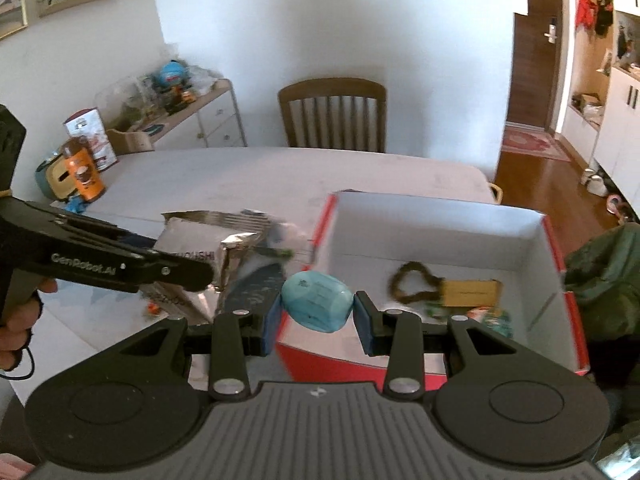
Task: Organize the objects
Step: 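Carry the foil pack and blue egg with both tools into the red box, then open the left tool to drop the foil pack while the right tool releases the egg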
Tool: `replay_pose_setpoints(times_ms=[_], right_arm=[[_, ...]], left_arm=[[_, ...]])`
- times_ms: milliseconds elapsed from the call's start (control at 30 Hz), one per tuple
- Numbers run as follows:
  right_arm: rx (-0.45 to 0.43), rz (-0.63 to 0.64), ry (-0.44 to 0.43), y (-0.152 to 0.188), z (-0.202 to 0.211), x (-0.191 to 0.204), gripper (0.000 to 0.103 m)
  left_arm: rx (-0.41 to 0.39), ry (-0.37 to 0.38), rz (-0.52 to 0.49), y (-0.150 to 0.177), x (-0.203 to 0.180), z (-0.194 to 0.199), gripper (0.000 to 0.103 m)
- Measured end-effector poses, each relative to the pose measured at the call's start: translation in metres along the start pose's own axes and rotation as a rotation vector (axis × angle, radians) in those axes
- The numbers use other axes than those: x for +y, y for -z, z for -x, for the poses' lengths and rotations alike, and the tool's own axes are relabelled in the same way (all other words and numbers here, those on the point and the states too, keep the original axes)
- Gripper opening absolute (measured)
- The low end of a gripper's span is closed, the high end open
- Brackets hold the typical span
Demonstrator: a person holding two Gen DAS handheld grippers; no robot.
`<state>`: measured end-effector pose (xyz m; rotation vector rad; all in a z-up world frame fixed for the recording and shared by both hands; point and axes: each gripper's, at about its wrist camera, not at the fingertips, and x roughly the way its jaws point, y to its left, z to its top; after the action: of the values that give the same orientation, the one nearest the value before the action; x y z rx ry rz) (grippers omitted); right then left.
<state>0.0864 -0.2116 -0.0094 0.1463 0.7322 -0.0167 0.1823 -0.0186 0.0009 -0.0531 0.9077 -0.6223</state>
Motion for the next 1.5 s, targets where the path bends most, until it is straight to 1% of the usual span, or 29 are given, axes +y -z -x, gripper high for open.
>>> replay_pose_setpoints(times_ms=[200,367,700,900,1100,1267,1500], right_arm=[[0.010,-0.013,0.019,0.005,0.000,-0.034,0.038],[0.025,-0.020,0.025,0.008,-0.005,-0.056,0.038],[0.080,-0.021,0.051,0.013,-0.029,-0.096,0.038],[0.121,0.007,0.048,0.013,-0.050,-0.107,0.038],[0.172,0.035,0.030,0.014,-0.073,-0.111,0.038],[0.231,0.031,0.006,0.013,-0.093,-0.113,0.038],[0.316,0.020,-0.012,0.016,-0.119,-0.120,0.038]], left_arm=[[0.015,0.006,-0.033,-0.010,-0.028,-0.023,0.041],[0.029,0.013,-0.037,-0.022,-0.046,-0.044,0.041],[0.063,0.000,-0.063,-0.048,-0.069,-0.092,0.041],[0.112,-0.011,-0.055,-0.065,-0.074,-0.128,0.041],[0.160,-0.064,-0.088,-0.068,-0.078,-0.161,0.041],[0.199,-0.094,-0.085,-0.069,-0.074,-0.183,0.041],[0.235,-0.076,-0.055,-0.071,-0.074,-0.202,0.041]])
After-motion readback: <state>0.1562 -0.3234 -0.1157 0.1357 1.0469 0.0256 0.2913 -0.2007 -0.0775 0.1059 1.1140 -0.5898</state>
